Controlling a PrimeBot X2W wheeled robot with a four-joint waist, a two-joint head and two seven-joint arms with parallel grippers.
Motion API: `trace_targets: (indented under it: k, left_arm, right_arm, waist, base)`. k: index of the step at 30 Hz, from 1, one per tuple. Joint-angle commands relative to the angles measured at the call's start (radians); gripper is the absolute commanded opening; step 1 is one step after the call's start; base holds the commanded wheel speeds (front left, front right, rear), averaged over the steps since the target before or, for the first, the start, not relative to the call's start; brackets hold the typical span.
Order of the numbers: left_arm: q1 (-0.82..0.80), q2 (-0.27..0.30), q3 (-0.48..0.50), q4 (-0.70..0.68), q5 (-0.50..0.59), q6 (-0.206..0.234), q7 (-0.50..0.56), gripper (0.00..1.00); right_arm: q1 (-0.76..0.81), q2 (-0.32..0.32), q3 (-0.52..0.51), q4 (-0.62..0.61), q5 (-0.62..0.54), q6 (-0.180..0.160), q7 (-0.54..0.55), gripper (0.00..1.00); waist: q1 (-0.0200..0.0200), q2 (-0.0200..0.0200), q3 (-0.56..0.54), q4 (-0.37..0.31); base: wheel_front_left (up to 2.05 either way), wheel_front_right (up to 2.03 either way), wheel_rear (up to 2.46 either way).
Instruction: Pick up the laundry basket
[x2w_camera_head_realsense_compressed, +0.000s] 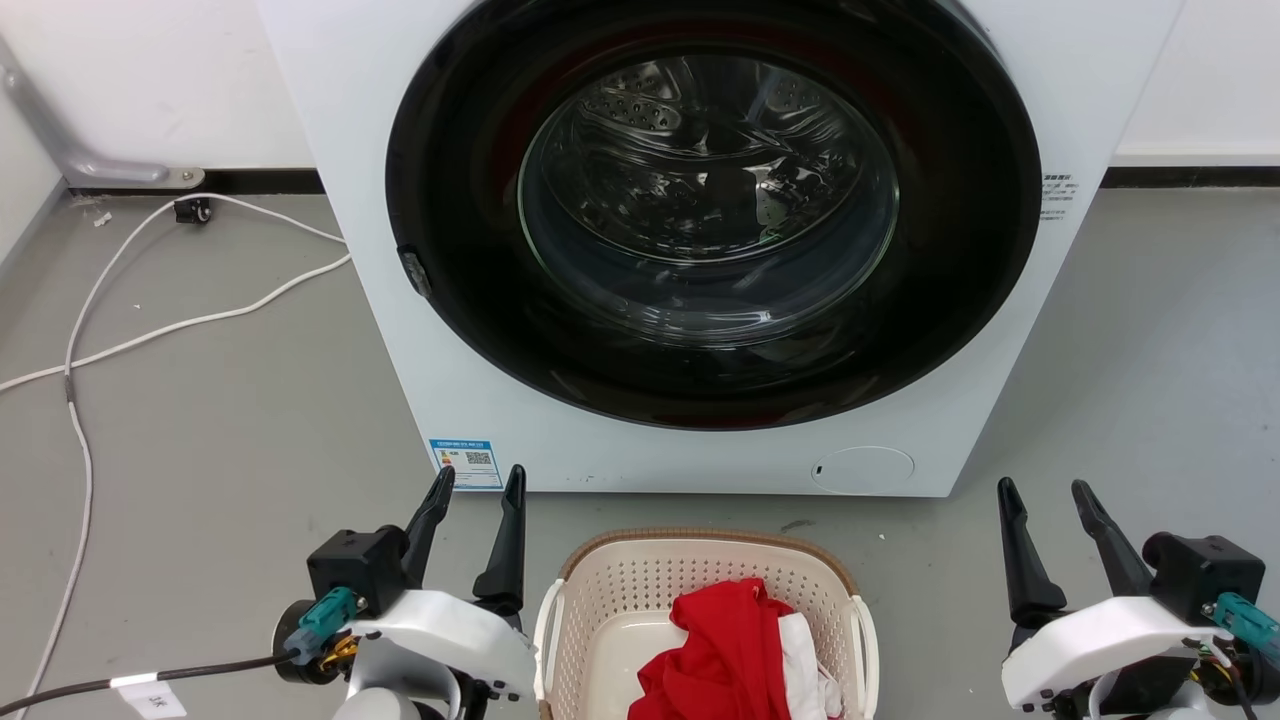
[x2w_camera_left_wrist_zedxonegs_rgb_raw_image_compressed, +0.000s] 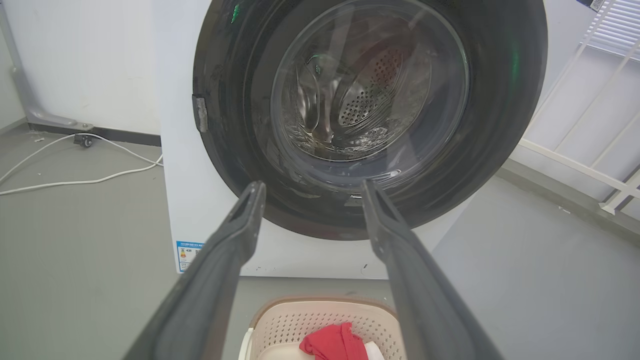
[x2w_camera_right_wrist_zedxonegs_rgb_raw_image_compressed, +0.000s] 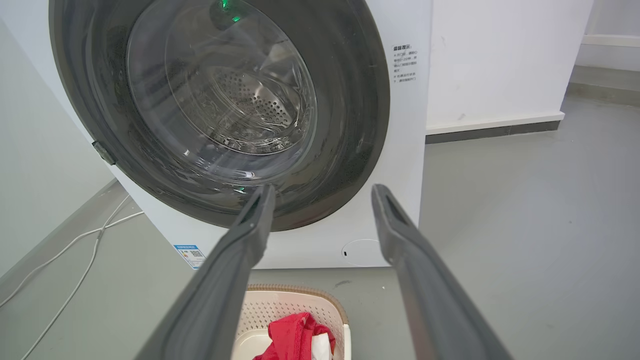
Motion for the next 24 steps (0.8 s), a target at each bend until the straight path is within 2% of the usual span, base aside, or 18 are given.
trace_targets:
  k: [1, 24]
  left_arm:
    - [-0.021, 0.005, -0.006, -0.004, 0.024, 0.004, -0.011, 1.00]
    - [-0.021, 0.001, -0.033, 0.017, 0.190, 0.010, -0.059, 1.00]
  right_arm:
    - [0.002, -0.001, 0.002, -0.013, -0.026, 0.000, -0.001, 1.00]
    - [0.021, -0.001, -0.002, -0.030, -0.195, 0.000, -0.016, 1.00]
  waist:
    - [0.0000, 0.0000, 0.000, 0.000]
    - [0.0000, 0.0000, -0.008, 0.003]
  base:
    - [0.00, 0.00, 0.00]
    - [0.00, 0.00, 0.00]
